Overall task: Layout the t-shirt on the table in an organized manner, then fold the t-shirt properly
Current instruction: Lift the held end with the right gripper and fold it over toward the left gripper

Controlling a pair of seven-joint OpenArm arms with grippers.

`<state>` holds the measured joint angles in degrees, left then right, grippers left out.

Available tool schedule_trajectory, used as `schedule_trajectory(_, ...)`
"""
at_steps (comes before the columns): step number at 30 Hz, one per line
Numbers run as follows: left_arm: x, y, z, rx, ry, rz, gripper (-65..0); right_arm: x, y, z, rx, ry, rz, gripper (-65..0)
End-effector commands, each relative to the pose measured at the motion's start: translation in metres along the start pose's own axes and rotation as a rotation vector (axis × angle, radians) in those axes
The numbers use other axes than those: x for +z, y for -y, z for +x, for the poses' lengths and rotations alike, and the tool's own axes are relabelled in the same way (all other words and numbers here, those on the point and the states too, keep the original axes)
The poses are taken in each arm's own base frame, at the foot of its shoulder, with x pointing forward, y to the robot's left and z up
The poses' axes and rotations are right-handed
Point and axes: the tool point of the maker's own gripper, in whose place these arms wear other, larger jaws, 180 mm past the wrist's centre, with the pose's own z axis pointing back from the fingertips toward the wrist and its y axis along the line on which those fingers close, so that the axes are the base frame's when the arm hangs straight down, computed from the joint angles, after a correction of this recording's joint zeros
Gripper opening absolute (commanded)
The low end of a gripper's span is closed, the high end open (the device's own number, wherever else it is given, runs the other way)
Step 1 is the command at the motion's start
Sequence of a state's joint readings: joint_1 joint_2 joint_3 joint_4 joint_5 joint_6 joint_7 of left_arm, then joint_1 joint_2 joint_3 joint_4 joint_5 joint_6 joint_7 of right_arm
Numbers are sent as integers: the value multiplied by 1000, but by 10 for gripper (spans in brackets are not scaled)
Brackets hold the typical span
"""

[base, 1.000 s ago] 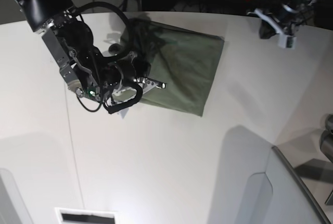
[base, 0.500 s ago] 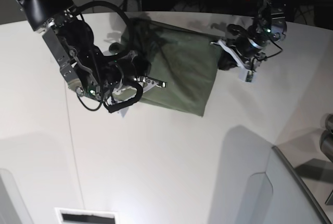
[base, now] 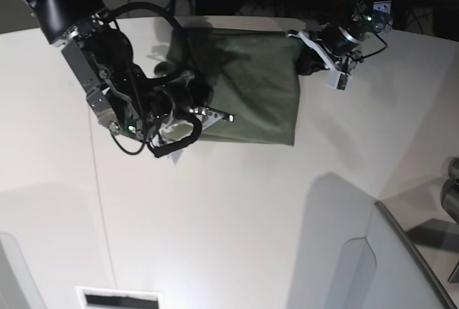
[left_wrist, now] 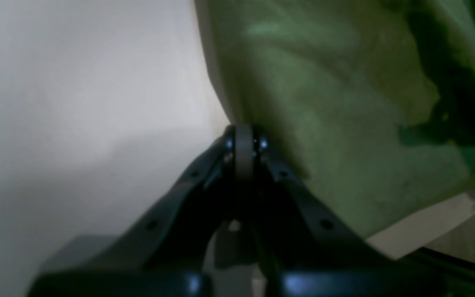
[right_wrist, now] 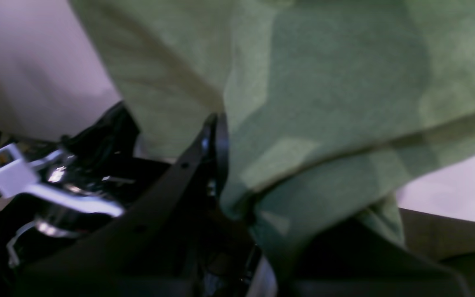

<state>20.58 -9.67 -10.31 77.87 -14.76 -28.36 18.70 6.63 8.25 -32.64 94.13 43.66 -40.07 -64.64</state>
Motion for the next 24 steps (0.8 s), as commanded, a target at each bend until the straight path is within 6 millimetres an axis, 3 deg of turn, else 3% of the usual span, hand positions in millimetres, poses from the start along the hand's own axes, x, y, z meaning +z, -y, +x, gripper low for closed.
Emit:
schedule_trajectory(1,3,0,-4,-23,-28,8,-650,6,-12,5,12,10,34,-645)
schedule_trajectory(7,-3,20,0,-36,-19,-36,-650,3,-31,-2,52,-5,60,-645)
schedule_trajectory(12,-6,33,-4,-43,-29,-66,-650,4,-33,2,56,3,60,-645)
schedule_trajectory(18,-8,29,-3,-33,-30,-34,-650,-11,-31,-2,22,-35,37,-648)
schedule_trajectory(24,-7,27,-3,-34,-30,-28,-650,-11,-41,-2,28,-33,55,-648)
